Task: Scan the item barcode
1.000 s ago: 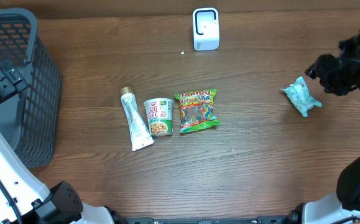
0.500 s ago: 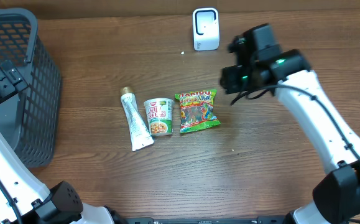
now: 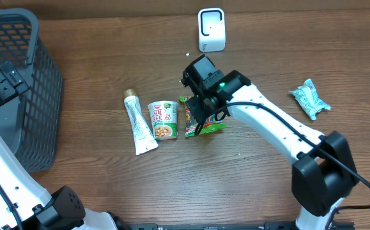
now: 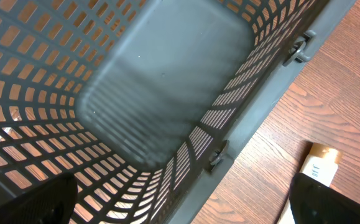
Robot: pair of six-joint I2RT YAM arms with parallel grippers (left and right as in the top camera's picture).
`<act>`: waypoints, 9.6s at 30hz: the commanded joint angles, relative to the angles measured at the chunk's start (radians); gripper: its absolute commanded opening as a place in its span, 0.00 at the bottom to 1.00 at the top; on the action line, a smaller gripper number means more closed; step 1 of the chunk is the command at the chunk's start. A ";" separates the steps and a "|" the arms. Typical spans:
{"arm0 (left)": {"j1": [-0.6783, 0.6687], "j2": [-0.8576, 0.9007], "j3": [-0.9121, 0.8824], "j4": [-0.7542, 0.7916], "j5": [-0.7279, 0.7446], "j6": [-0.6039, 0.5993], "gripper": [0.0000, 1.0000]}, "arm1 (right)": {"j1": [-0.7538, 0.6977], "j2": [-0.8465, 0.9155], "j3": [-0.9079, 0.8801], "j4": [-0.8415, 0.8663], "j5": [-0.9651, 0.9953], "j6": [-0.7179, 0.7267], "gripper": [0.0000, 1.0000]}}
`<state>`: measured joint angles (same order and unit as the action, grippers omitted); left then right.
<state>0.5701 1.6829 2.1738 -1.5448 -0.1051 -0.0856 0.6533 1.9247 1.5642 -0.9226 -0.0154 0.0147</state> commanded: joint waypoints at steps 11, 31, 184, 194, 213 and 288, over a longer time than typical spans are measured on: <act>-0.001 -0.010 0.016 0.001 0.001 0.000 1.00 | 0.054 0.166 0.008 0.146 0.142 0.175 0.61; -0.001 -0.010 0.016 0.001 0.001 0.000 1.00 | 0.055 0.290 0.008 0.166 0.187 0.183 0.48; -0.004 -0.009 0.016 0.002 0.001 0.000 1.00 | -0.355 -0.045 -0.298 -0.072 -0.351 0.112 0.17; -0.004 -0.009 0.016 0.001 0.002 0.000 1.00 | -0.318 -0.044 -0.471 0.220 -0.120 0.061 0.70; -0.004 -0.009 0.016 0.001 0.001 0.000 1.00 | -0.280 -0.016 -0.042 0.101 -0.300 0.177 0.10; -0.004 -0.009 0.016 0.001 0.002 0.000 1.00 | -0.369 -0.033 -0.334 0.287 -0.353 0.042 0.20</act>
<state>0.5697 1.6829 2.1738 -1.5448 -0.1055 -0.0856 0.2897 1.8900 1.2083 -0.6239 -0.4126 0.0452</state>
